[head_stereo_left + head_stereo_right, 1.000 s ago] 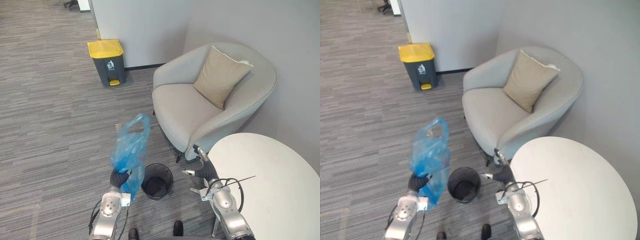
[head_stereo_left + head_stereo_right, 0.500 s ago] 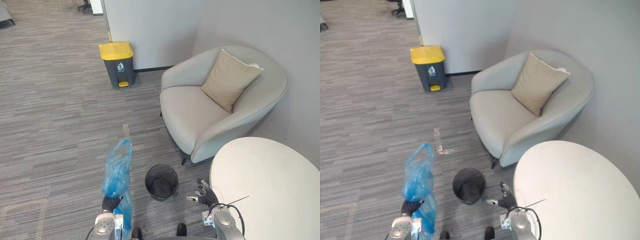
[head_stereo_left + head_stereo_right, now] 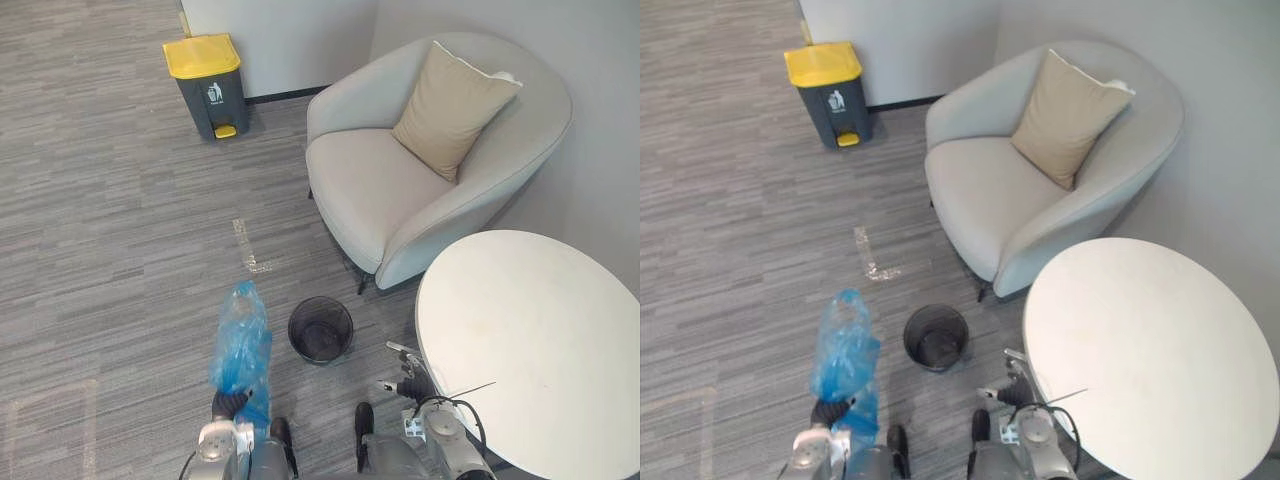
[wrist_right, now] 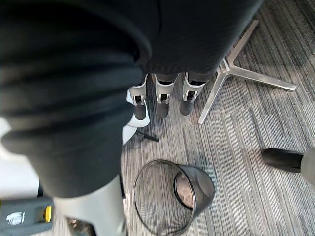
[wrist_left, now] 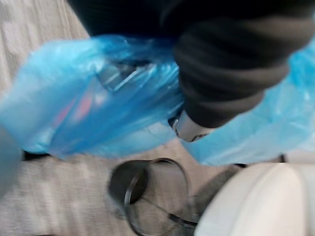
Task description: Gather rubbish on tea table into small bin, then transfer packed bag to large trash can.
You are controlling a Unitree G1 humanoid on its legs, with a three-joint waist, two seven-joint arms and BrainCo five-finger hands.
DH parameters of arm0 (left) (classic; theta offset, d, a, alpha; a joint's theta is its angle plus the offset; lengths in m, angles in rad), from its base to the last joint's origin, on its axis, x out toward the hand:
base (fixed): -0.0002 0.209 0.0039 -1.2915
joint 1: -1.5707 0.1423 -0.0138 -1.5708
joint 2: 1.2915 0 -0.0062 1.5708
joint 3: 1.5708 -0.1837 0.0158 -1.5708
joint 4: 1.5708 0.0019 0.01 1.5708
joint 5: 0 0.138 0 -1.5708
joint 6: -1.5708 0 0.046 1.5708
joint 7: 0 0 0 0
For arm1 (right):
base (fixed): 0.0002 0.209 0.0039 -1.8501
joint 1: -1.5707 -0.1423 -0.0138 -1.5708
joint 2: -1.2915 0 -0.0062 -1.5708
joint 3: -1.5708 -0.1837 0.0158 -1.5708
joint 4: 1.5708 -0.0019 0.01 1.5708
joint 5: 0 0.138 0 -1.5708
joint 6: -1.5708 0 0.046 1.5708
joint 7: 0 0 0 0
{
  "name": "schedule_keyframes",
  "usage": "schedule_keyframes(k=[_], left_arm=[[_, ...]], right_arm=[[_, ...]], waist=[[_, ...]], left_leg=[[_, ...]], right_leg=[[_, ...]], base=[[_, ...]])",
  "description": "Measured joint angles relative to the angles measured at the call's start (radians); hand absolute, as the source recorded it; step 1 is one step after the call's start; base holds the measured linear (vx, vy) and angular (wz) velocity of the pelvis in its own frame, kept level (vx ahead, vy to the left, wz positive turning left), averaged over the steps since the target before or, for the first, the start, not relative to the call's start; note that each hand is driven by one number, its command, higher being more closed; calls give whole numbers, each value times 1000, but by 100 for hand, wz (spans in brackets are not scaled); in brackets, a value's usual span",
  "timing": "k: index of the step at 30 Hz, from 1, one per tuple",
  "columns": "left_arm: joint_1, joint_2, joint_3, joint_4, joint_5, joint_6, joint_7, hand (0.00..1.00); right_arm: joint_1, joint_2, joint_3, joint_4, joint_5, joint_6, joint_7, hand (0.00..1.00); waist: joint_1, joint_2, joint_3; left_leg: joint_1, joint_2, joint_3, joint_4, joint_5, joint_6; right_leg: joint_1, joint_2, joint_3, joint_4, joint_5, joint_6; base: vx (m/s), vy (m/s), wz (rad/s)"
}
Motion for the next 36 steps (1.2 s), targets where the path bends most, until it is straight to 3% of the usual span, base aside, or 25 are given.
schedule_keyframes(k=[2,3,4,5,10,13,14,15,18,19,23,27,31,32,33,34,35,36], left_arm=[[3,0,0,-37,1,0,1,100],[3,-1,0,-43,1,0,1,100],[0,-3,0,-50,2,1,1,100],[0,-28,-1,-45,2,1,1,100],[24,-50,-60,-46,3,1,0,100],[-4,-46,-83,-55,4,1,-1,100],[-7,-47,-92,-87,12,0,-1,100],[-9,-46,-97,-95,18,0,-1,100],[-27,-40,-108,-86,25,0,-1,100],[-41,-36,-121,-69,30,0,-2,100],[-39,2,-138,-16,41,2,-4,100],[-25,40,-133,-16,41,2,-4,100],[-13,41,-107,-22,40,2,-1,100],[10,48,-117,-51,40,3,-1,100],[16,49,-119,-63,40,3,-2,100],[23,50,-122,-83,40,3,-1,100],[23,55,-122,-108,39,4,0,100],[24,59,-123,-115,39,4,0,100]], right_arm=[[14,6,17,-44,0,-5,-11,0],[15,6,18,-48,0,-8,-13,0],[7,2,18,-54,0,-9,-17,0],[-11,-10,18,-55,0,-8,-23,0],[-6,-16,2,-53,1,-4,-42,0],[-9,-13,-10,-57,1,-2,-61,0],[-9,-13,-8,-59,1,-2,-64,0],[-7,-14,-8,-58,1,-2,-64,0],[-8,-12,-15,-53,1,-2,-64,0],[-10,-12,-29,-36,1,-2,-64,0],[-32,1,-45,12,1,-2,-62,0],[-58,1,-43,61,0,0,-62,0],[-65,-8,-44,86,-2,6,-63,0],[-58,-7,-45,90,-7,13,-64,0],[-53,-7,-45,90,-10,14,-64,0],[-50,-12,-47,93,-11,15,-64,0],[-45,-15,-47,93,-11,16,-65,0],[-45,-13,-47,94,-11,16,-64,0]], waist=[[26,-28,-12],[32,-35,-10],[48,-54,-10],[53,-15,5],[43,42,15],[41,29,19],[38,20,23],[35,26,20],[30,37,14],[28,43,11],[27,25,10],[31,25,8],[32,23,9],[19,0,16],[13,-8,14],[7,-13,15],[-6,-11,19],[-8,-7,25]], left_leg=[[-64,0,-44,46,5,-13],[-75,-1,-50,53,9,-19],[-112,-1,-68,63,29,-48],[-134,18,-96,26,77,-60],[-112,48,-137,-196,272,-98],[-137,41,-34,-91,213,-75],[-138,40,19,41,118,-37],[-135,52,39,97,70,-24],[-106,83,92,154,-16,-23],[-75,84,115,104,-35,-44],[-36,5,103,-6,-5,-47],[-30,-24,96,1,-19,-24],[-66,-43,90,97,-111,11],[-62,-79,68,114,-146,23],[-61,-92,60,116,-154,24],[-60,-113,37,123,-167,40],[-43,-123,2,122,-174,50],[-32,-121,-12,121,-176,54]], right_leg=[[45,-9,8,83,-115,31],[53,-8,11,66,-134,33],[74,11,13,-30,-181,-9],[91,54,-12,-122,-159,-67],[83,98,-122,-183,-103,-125],[83,55,-202,-206,-80,-151],[88,23,-236,-220,-67,-144],[94,15,-260,-238,-55,-138],[102,-11,-328,-263,-34,-113],[106,-18,-357,-276,-22,-92],[158,-40,-365,-366,31,-28],[178,-62,-359,-382,44,-7],[132,-121,-350,-246,-46,33],[128,-176,-355,-157,-93,50],[125,-194,-357,-119,-91,47],[75,-226,-294,11,-77,14],[-12,-226,-184,183,-1,-56],[-43,-219,-157,225,-12,-47]], base=[[-105,-188,44],[-134,-247,37],[-221,-297,34],[-238,-269,35],[-187,-158,47],[-127,-14,74],[-127,39,99],[-104,37,80],[-61,131,79],[-39,177,88],[0,221,49],[-8,168,12],[3,108,8],[68,74,41],[138,92,65],[184,109,71],[212,123,68],[256,86,69]])
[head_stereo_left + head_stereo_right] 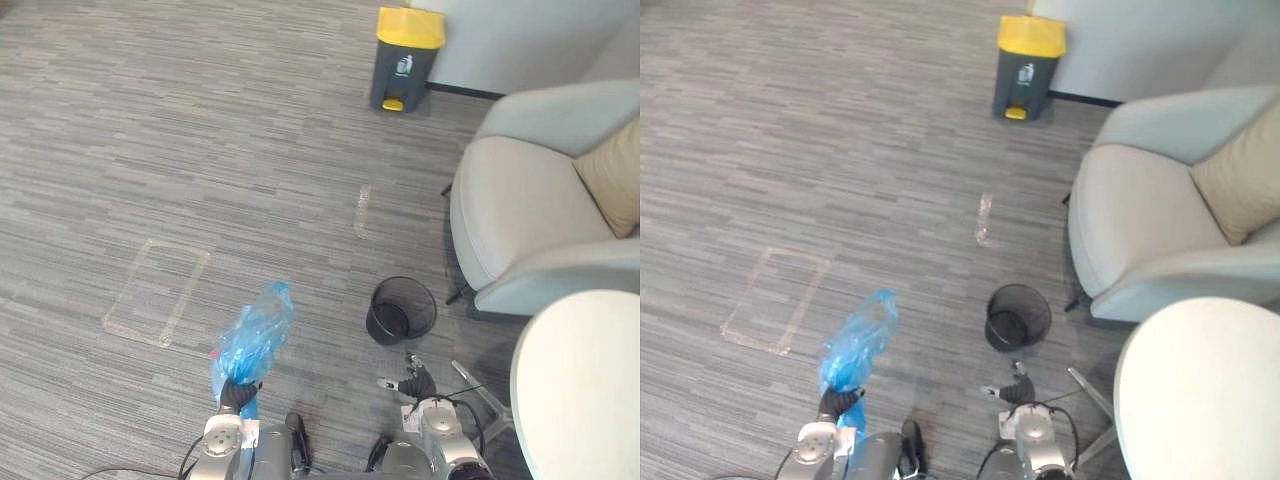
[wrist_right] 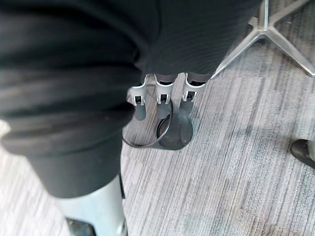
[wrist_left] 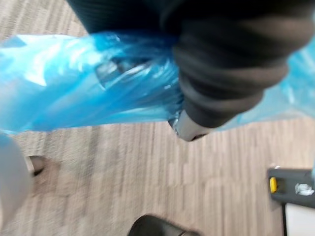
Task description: Gather rubbish on tea table into small bin, then transfer packed bag to large trash can.
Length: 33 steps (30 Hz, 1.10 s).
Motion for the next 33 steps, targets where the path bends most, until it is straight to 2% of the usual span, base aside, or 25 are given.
schedule_keyframes(k=[1,3,4,5,7,8,9,10,11,12,14,15,16,18,19,21,22,23,24,25,28,29,30,31,33], left_arm=[[-4,10,-7,1,0,0,0,100],[-11,31,-8,1,0,1,1,100],[-13,31,-7,2,-1,1,0,100],[-29,26,-7,6,-1,2,-1,100],[-42,21,-7,7,-1,1,-1,100],[-50,17,-9,12,-1,1,-2,100],[-52,6,-14,23,-1,2,-4,100],[-56,-8,-25,21,-1,1,-5,100],[-65,-20,-33,20,-1,5,-7,100],[-66,-28,-33,20,-1,6,-11,100],[-43,-58,-30,-15,-1,8,-26,100],[-30,-61,-30,-35,-1,6,-27,100],[-24,-67,-29,-68,-1,4,-31,100],[-31,-67,-24,-89,-1,4,-41,100],[-31,-69,-15,-90,-1,5,-41,100],[-28,-73,10,-90,0,7,-41,100],[-27,-80,8,-90,0,8,-41,100],[-24,-102,10,-87,-1,8,-40,100],[-36,-91,16,-69,-1,11,-39,100],[-49,-80,18,-62,-1,21,-39,100],[-24,-78,10,-88,-1,21,-38,100],[5,-71,-1,-94,-2,22,-39,100],[13,-66,-7,-95,-2,22,-39,100],[21,-45,-28,-95,-3,25,-38,100],[11,-23,-42,-94,-3,25,-37,100]], right_arm=[[8,10,0,6,1,0,0,0],[22,11,0,12,1,-1,1,0],[21,9,0,13,2,-1,1,0],[12,1,-6,25,2,-1,1,0],[16,1,-17,29,2,0,1,0],[31,0,-36,28,2,1,1,0],[39,-7,-43,29,2,2,1,0],[42,-13,-63,28,2,7,1,0],[47,-11,-78,15,2,8,1,0],[54,-13,-78,4,3,8,2,0],[85,-2,-67,-67,12,6,1,0],[87,6,-66,-86,13,4,1,0],[86,9,-67,-105,14,2,0,0],[65,10,-68,-130,18,2,-1,0],[59,13,-68,-130,19,3,-2,0],[61,29,-70,-130,20,4,-8,0],[67,32,-70,-131,20,5,-11,0],[77,25,-79,-116,19,6,-12,0],[68,41,-77,-94,21,15,-13,0],[67,66,-76,-90,20,17,-11,0],[74,82,-76,-91,10,18,-9,0],[78,83,-75,-91,9,18,-7,0],[78,84,-75,-91,9,18,-7,0],[82,84,-74,-89,8,18,-7,0],[105,84,-73,-81,8,24,-7,0]], waist=[[-8,10,8],[-8,-4,10],[-8,-5,11],[-11,-3,13],[-17,-11,8],[-25,-13,5],[-33,7,6],[-34,31,-2],[-36,34,-1],[-37,34,-1],[-37,33,0],[-28,31,-4],[-12,24,-9],[16,17,-9],[25,16,-8],[43,11,-3],[49,21,-6],[58,42,0],[55,14,1],[46,1,-5],[55,-5,-7],[56,-7,-9],[54,-8,-10],[44,-11,-12],[11,-12,-12]], left_leg=[[23,7,-36,-1,-11,10],[82,8,-63,-28,-37,9],[94,8,-64,-36,-40,8],[132,7,-80,-65,-46,-5],[160,1,-93,-86,-54,-28],[193,-5,-122,-99,-71,-56],[204,6,-142,-98,-75,-63],[207,35,-147,-89,-63,-91],[213,54,-130,-22,-20,-142],[213,58,-124,18,-3,-143],[144,111,-71,336,120,-123],[112,134,-43,423,111,-112],[41,171,10,539,52,-79],[-93,194,41,546,-5,-42],[-131,201,38,513,-15,-39],[-186,198,0,363,-13,-52],[-198,182,-57,186,37,-66],[-170,189,-101,50,199,-120],[-167,170,-79,72,195,-120],[-168,149,-69,89,155,-121],[-109,161,34,153,20,-101],[-40,155,89,124,-11,-93],[-17,152,104,111,-15,-92],[41,138,136,69,-24,-90],[115,133,142,12,-37,-102]], right_leg=[[-26,50,48,38,-50,23],[-72,132,44,-31,-98,20],[-83,143,37,-55,-98,20],[-128,183,-14,-179,-82,5],[-146,215,-29,-295,-32,-10],[-141,233,-19,-362,80,-73],[-127,241,-27,-357,88,-97],[-98,249,-67,-367,75,-111],[-44,250,-97,-366,41,-117],[-19,249,-105,-364,34,-120],[138,268,-115,-424,29,-121],[177,278,-104,-455,28,-121],[241,289,-77,-507,28,-122],[290,283,-26,-560,28,-122],[303,278,-7,-567,28,-121],[328,255,32,-566,7,-86],[342,242,57,-553,-38,-24],[351,244,102,-535,-102,48],[352,215,121,-533,-118,55],[342,200,157,-539,-109,43],[320,156,231,-445,-99,69],[249,131,263,-285,-78,104],[219,123,273,-223,-62,126],[129,99,275,-43,-5,158],[8,96,210,127,-25,99]], base=[[237,24,53],[350,-27,52],[505,-65,44],[307,-43,28],[420,-66,45],[557,-99,65],[623,-102,62],[739,-140,51],[711,-137,37],[571,-126,37],[403,-53,18],[476,-8,-22],[510,61,-51],[459,104,-59],[342,186,-63],[346,246,-63],[346,332,-71],[323,343,-64],[300,315,-57],[274,266,-50],[273,283,-92],[273,267,-129],[255,209,-110],[270,137,-50],[325,53,-19]])
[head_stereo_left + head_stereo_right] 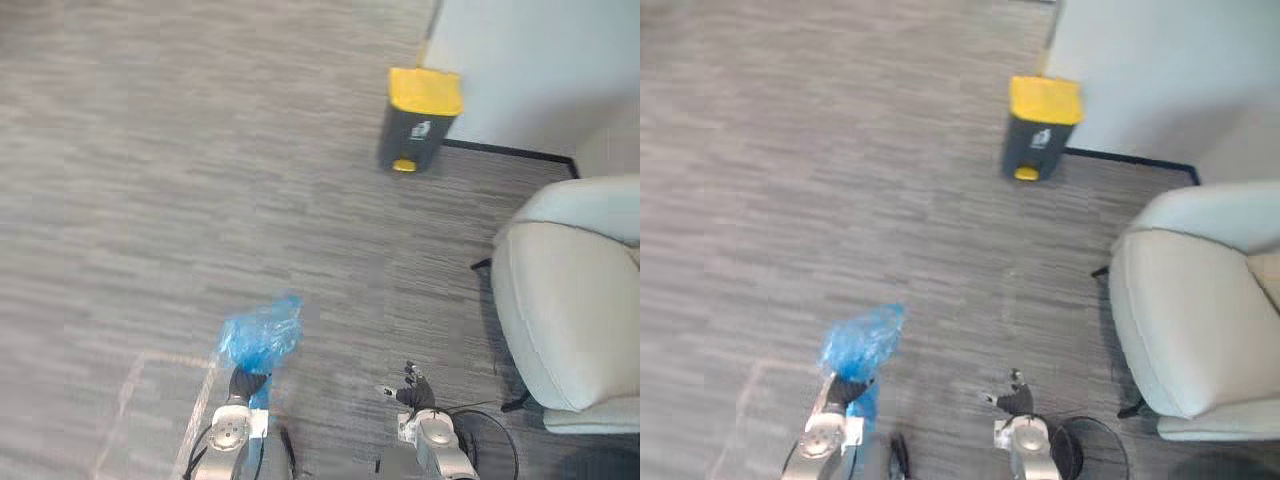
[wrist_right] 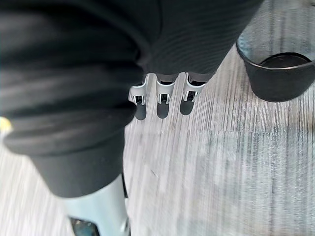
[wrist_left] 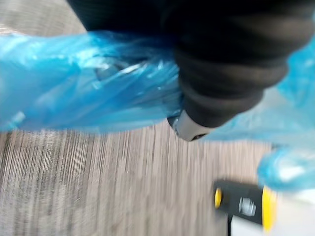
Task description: Gather rubbish on tea table into small bin, then transfer packed bag to large trash can.
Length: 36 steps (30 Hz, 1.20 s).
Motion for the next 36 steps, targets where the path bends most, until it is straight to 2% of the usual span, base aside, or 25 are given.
schedule_keyframes(k=[3,4,5,6,8,9,10,12,13,14,15,16,17,19,20,21,22,23,25,27,28,30,32,34,36], left_arm=[[-9,2,2,31,-11,0,8,100],[-22,4,3,56,-16,0,9,100],[-37,11,10,89,-17,0,10,100],[-70,3,13,146,-17,6,13,100],[-88,7,23,155,-17,3,14,100],[-112,-19,10,153,-16,-9,13,100],[-96,-36,14,142,-16,-6,13,100],[-80,-53,13,113,-16,-7,5,100],[-70,-67,23,85,-16,-7,-4,100],[-63,-78,36,72,-15,-7,-7,100],[-41,-95,68,56,-17,-7,-6,100],[0,-94,99,56,-17,-2,-4,100],[11,-75,118,60,-17,1,-4,100],[-24,-77,121,54,-17,-1,-4,100],[-38,-78,119,55,-17,-1,-5,100],[-35,-79,117,59,-18,-3,-5,100],[-26,-84,116,61,-18,-4,-4,100],[-28,-72,111,94,-18,1,-5,100],[-18,-59,117,96,-18,0,-2,100],[-8,-53,106,97,-18,1,-3,100],[4,-38,78,97,-19,2,-3,100],[9,-16,45,98,-20,2,-2,100],[0,-6,31,98,-20,2,-2,100],[-9,-5,32,100,-20,2,-2,100],[-19,-6,34,110,-21,0,-2,100]], right_arm=[[-8,-5,6,11,-1,1,0,0],[-19,-11,7,42,-1,-2,0,0],[-29,-21,16,82,-1,2,0,0],[-49,-55,26,136,-1,5,1,0],[-95,-64,2,150,-9,6,-1,0],[-71,-82,-17,137,-18,11,1,0],[-43,-76,-3,94,-22,8,1,0],[-49,-66,-4,62,-28,6,1,0],[-49,-61,-4,62,-28,5,0,0],[-48,-63,-3,61,-28,5,0,0],[-40,-64,0,68,-28,7,1,0],[-23,-41,4,65,-28,13,1,0],[-23,-24,-4,63,-28,13,-2,0],[-53,-18,-22,54,-28,15,-13,0],[-71,-18,-41,55,-28,14,-15,0],[-82,-26,-55,69,-28,12,-19,0],[-82,-41,-57,69,-28,12,-20,0],[-86,-31,-65,88,-28,19,-19,0],[-70,-21,-64,72,-28,13,-19,0],[-70,-22,-62,71,-32,13,-18,0],[-61,-21,-52,71,-36,13,-18,0],[-43,-17,-38,71,-37,13,-15,0],[-23,-15,-35,72,-38,16,-12,0],[-33,-19,-30,72,-38,16,-11,0],[-36,-26,-25,73,-38,15,-11,0]], waist=[[-21,-3,-2],[-27,-3,-2],[-30,-22,-13],[-32,19,-11],[-35,28,1],[-55,43,6],[-38,58,-6],[-36,75,-15],[-37,85,-3],[-34,95,-1],[-14,108,-1],[7,100,-19],[8,60,-22],[17,33,-17],[22,27,-1],[26,39,6],[27,62,4],[33,45,14],[43,19,-7],[43,18,-7],[41,18,-6],[33,20,-6],[4,20,-4],[-13,33,5],[-19,46,13]], left_leg=[[123,20,28,-79,-20,-25],[152,30,39,-94,-19,-33],[194,14,36,-126,-25,-53],[224,35,-22,-157,-26,-66],[217,6,-106,-208,31,-20],[266,31,-173,-39,112,-72],[181,86,-176,243,132,-111],[65,114,-167,440,98,-125],[23,119,-168,479,82,-78],[24,128,-160,464,128,-43],[34,151,-138,511,227,6],[15,151,-127,585,397,23],[-49,124,-140,642,221,60],[-196,59,-147,551,15,52],[-236,34,-153,454,-1,54],[-247,-6,-172,152,88,24],[-231,-4,-188,21,181,11],[-219,-10,-177,39,215,21],[-189,-45,-143,35,121,26],[-149,-52,-104,30,72,38],[-98,-57,-74,14,41,45],[-28,-62,-54,-5,25,55],[49,-62,-52,-44,6,54],[127,-48,-52,-102,6,53],[168,-27,-53,-124,6,52]], right_leg=[[-150,50,-149,-82,-55,-80],[-171,74,-177,-193,-33,-98],[-177,108,-212,-436,79,-114],[-138,158,-244,-502,176,-216],[-143,163,-240,-476,148,-263],[-48,154,-287,-385,34,-223],[61,180,-299,-471,-11,-241],[91,196,-278,-499,-11,-241],[162,229,-248,-566,-27,-232],[189,246,-238,-578,-35,-242],[221,275,-201,-582,-43,-220],[272,264,-151,-625,-40,-207],[312,233,-113,-675,-35,-204],[317,178,-103,-702,-34,-192],[321,159,-98,-698,-31,-182],[337,147,-81,-681,-58,-122],[349,159,-68,-676,-77,-94],[373,137,-24,-661,-118,-65],[351,93,29,-602,-121,-50],[279,73,63,-441,-111,-31],[211,56,79,-277,-68,31],[123,39,68,-65,-33,68],[33,23,-28,62,-74,-10],[-62,38,-115,48,-110,-73],[-103,60,-164,-31,-119,-93]], base=[[512,-111,-21],[609,-191,-2],[689,-181,-5],[582,-112,-17],[629,-118,-6],[938,-216,-2],[817,-147,-4],[406,51,-39],[353,53,-29],[278,23,-56],[251,81,-106],[420,232,-116],[435,235,-74],[353,198,-18],[351,221,-27],[295,199,-33],[413,314,-42],[345,257,-47],[370,225,-44],[367,194,-58],[369,178,-70],[428,98,-34],[461,-28,2],[488,-105,-4],[406,-158,1]])
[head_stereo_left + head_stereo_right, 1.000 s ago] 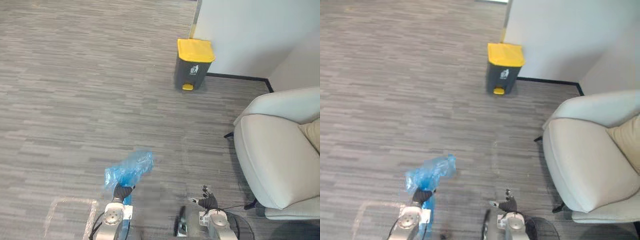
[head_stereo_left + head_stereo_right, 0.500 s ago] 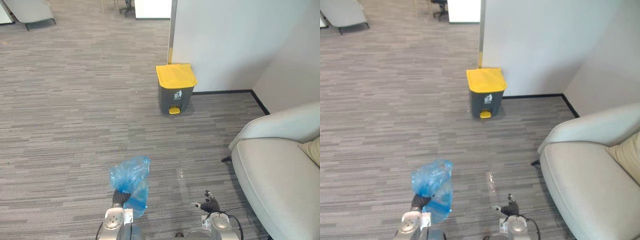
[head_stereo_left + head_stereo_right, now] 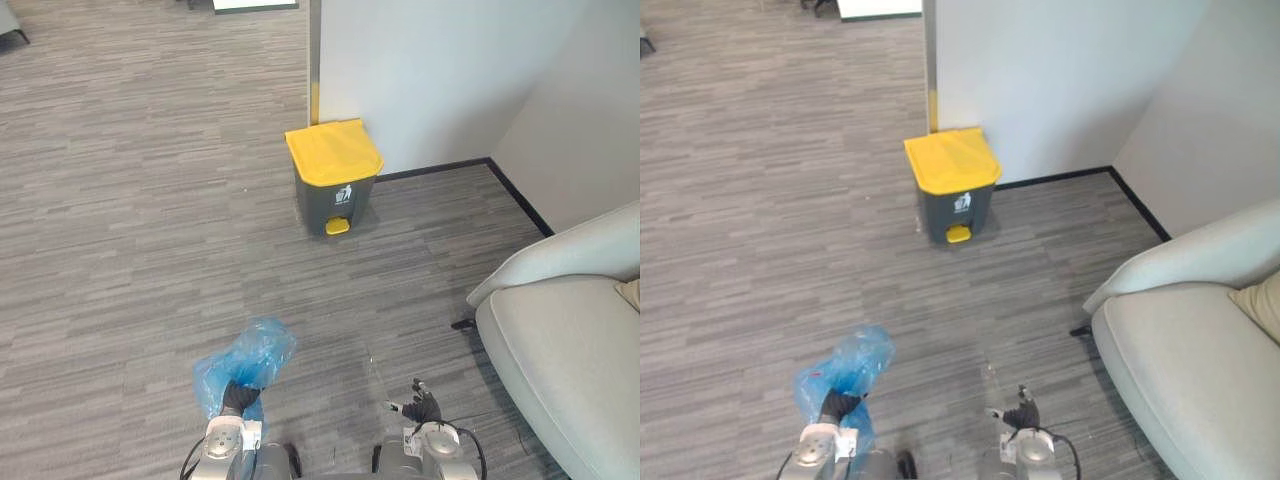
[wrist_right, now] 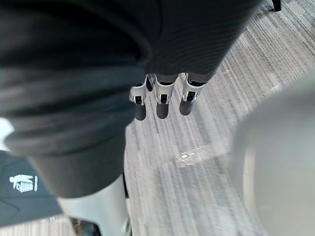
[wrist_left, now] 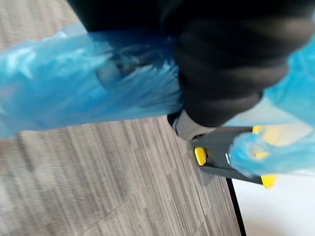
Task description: Gather rubbish on tea table into small bin, then transfer packed bag to large trash can.
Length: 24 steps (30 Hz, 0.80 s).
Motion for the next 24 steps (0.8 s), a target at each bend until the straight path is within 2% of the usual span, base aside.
schedule_keyframes(k=[1,2,3,4,6,8,9,10,11,12,13,14,15,16,18,19,20,21,22,23,24], left_arm=[[-23,5,9,42,0,-2,0,100],[-23,13,10,51,0,-3,0,100],[-43,6,14,102,0,0,0,100],[-51,2,15,109,0,-3,-2,100],[-61,-5,13,110,0,-4,-1,100],[-82,-37,14,106,0,-4,-3,100],[-80,-41,15,100,0,-5,-3,100],[-79,-54,17,85,0,-5,-3,100],[-57,-64,18,57,-1,-6,-5,100],[-53,-69,18,44,-1,-6,-6,100],[-45,-73,18,22,-6,-6,-7,100],[-42,-73,18,19,-8,-6,-8,100],[-40,-73,20,18,-14,-5,-8,100],[-38,-73,24,20,-14,-4,-8,100],[-40,-73,26,25,-14,-4,-8,100],[-34,-74,28,30,-14,-4,-8,100],[-32,-75,28,30,-14,-5,-7,100],[-36,-66,31,57,-15,-3,-7,100],[-29,-46,47,63,-15,-4,-4,100],[-26,-32,48,65,-15,-3,-4,100],[-25,-30,47,65,-15,-3,-4,100]], right_arm=[[-8,-20,26,4,0,-4,1,0],[-9,-22,31,11,0,-5,1,0],[-20,-46,32,52,-1,-6,0,0],[-45,-62,25,73,-1,-4,-1,0],[-53,-73,18,79,0,-3,-3,0],[-30,-87,8,78,0,-2,-1,0],[-29,-85,10,75,0,-2,-1,0],[-2,-78,15,62,1,-3,-1,0],[7,-64,22,35,3,-3,-1,0],[10,-59,21,27,3,-5,-2,0],[9,-53,17,26,4,-4,-7,0],[7,-52,17,26,5,-4,-7,0],[-2,-50,9,30,5,-4,-7,0],[-11,-42,-5,35,5,-2,-8,0],[-12,-36,-32,39,6,-2,-10,0],[-9,-52,-49,49,6,-2,-11,0],[-9,-57,-50,54,6,-2,-11,0],[-20,-55,-51,98,7,6,-13,0],[-21,-39,-46,110,6,7,-12,0],[-18,-33,-49,117,4,7,-11,0],[-17,-32,-50,120,4,8,-11,0]], waist=[[-1,2,5],[-2,-13,-2],[0,9,-4],[4,24,-5],[-1,33,-2],[-11,49,7],[-11,50,7],[-11,49,7],[-2,46,9],[3,44,9],[6,46,8],[9,44,9],[15,42,6],[22,39,8],[35,29,13],[40,35,7],[40,47,2],[46,35,5],[51,-12,-15],[50,-31,-21],[51,-35,-21]], left_leg=[[47,21,-4,-16,-2,-7],[56,14,-10,-19,-2,-17],[77,43,-48,-18,-18,-53],[67,51,-96,-20,4,-48],[71,54,-123,-16,45,-71],[62,89,-157,113,110,-133],[53,95,-162,155,125,-134],[-4,119,-172,333,211,-138],[-74,145,-163,511,262,-129],[-117,165,-152,585,217,-113],[-194,186,-126,667,139,-98],[-223,189,-112,669,116,-96],[-277,186,-84,618,76,-79],[-312,174,-57,505,65,-69],[-336,135,-40,329,74,-64],[-328,96,-37,134,162,-54],[-329,95,-39,87,215,-49],[-318,82,-41,78,247,-48],[-308,41,-34,58,222,-42],[-307,22,-29,59,203,-39],[-304,16,-26,61,191,-34]], right_leg=[[-19,42,-41,-262,69,-5],[-7,48,-43,-369,134,-4],[19,78,-55,-434,255,-96],[23,101,-53,-441,232,-107],[33,105,-59,-436,203,-110],[142,119,-103,-487,170,-107],[168,124,-107,-499,164,-105],[249,133,-118,-545,154,-101],[312,134,-115,-598,145,-103],[330,138,-113,-613,143,-106],[363,141,-108,-640,140,-109],[373,140,-105,-653,139,-107],[394,135,-101,-677,142,-99],[416,124,-97,-690,143,-97],[446,103,-88,-710,140,-64],[461,96,-80,-715,126,-29],[465,103,-74,-716,122,-18],[472,94,-43,-720,107,11],[470,60,-11,-730,99,32],[468,41,-4,-723,88,46],[464,33,1,-710,86,48]], base=[[463,-210,6],[582,-247,0],[477,-168,-10],[541,-210,-16],[364,-159,4],[395,-170,38],[316,-111,32],[289,-75,17],[269,-48,10],[238,-11,-8],[177,19,-14],[233,28,-19],[311,83,-14],[320,107,-13],[282,162,-11],[227,164,-9],[268,217,-14],[257,212,-15],[328,248,-11],[295,186,-5],[239,126,-6]])
